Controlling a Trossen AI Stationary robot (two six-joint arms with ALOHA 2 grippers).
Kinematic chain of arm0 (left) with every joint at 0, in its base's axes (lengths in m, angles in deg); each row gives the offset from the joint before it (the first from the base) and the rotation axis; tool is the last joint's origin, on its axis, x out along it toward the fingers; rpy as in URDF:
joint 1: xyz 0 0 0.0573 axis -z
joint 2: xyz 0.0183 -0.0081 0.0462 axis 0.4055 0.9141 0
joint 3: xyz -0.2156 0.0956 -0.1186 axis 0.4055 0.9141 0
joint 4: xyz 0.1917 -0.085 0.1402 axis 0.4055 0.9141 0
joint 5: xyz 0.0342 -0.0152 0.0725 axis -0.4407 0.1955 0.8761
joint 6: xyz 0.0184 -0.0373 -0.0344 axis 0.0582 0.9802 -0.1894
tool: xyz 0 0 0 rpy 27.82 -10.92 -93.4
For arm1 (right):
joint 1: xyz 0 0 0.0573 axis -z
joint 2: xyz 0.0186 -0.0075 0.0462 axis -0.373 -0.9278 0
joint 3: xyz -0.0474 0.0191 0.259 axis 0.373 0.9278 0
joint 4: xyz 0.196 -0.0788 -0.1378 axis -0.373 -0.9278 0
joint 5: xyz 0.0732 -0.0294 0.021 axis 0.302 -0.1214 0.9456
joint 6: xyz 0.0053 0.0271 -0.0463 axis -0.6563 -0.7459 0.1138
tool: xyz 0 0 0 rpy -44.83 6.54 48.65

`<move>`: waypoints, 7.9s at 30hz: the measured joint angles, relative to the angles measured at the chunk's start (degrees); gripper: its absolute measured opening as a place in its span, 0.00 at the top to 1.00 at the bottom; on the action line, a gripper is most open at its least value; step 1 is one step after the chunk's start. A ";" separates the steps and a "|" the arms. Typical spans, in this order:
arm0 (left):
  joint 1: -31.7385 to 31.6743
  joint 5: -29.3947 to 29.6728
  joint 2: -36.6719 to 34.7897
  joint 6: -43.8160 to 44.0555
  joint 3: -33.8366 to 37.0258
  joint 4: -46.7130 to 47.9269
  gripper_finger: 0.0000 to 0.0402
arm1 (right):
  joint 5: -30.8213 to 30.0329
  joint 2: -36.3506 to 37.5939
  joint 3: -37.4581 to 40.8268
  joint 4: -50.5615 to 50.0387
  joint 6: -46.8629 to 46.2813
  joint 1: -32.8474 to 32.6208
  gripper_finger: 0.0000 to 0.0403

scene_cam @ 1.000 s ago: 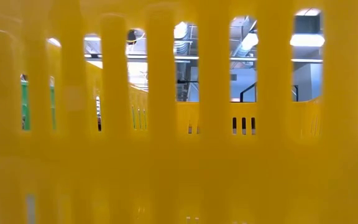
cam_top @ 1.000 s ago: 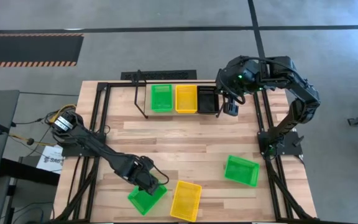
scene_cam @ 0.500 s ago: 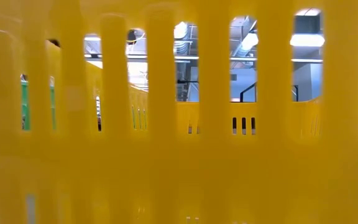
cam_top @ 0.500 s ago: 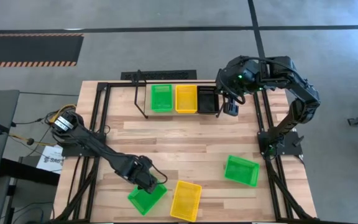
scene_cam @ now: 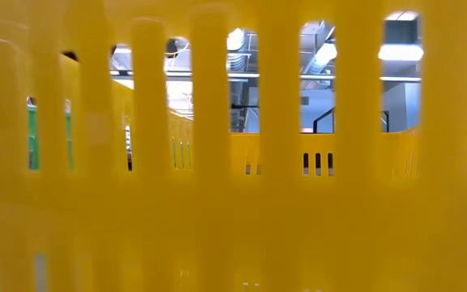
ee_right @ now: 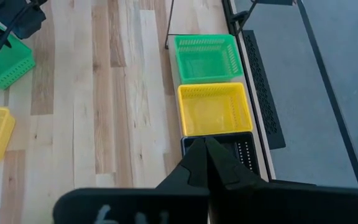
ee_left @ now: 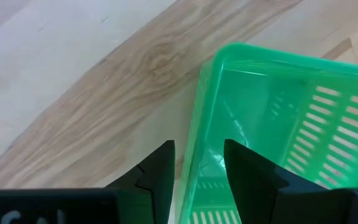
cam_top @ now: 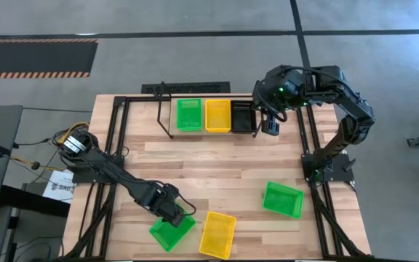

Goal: Stack baskets on shelf by color
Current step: Stack the bottom green bin on the top of the other green bin on the shelf

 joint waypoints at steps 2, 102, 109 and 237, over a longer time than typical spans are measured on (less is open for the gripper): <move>0.00 0.02 0.00 -0.03 0.00 -0.02 0.69 | 0.00 0.00 0.00 -0.01 0.01 0.00 1.00; -59.32 22.12 -4.96 -25.90 -20.92 15.87 1.00 | 4.37 -0.04 0.00 10.71 16.54 53.40 1.00; -59.43 20.85 -4.57 -25.78 -20.92 15.85 1.00 | 4.42 -0.04 0.00 10.68 16.63 53.40 1.00; -44.06 10.90 1.92 -78.12 -14.42 11.44 1.00 | 3.88 -0.07 0.00 4.96 8.34 44.96 1.00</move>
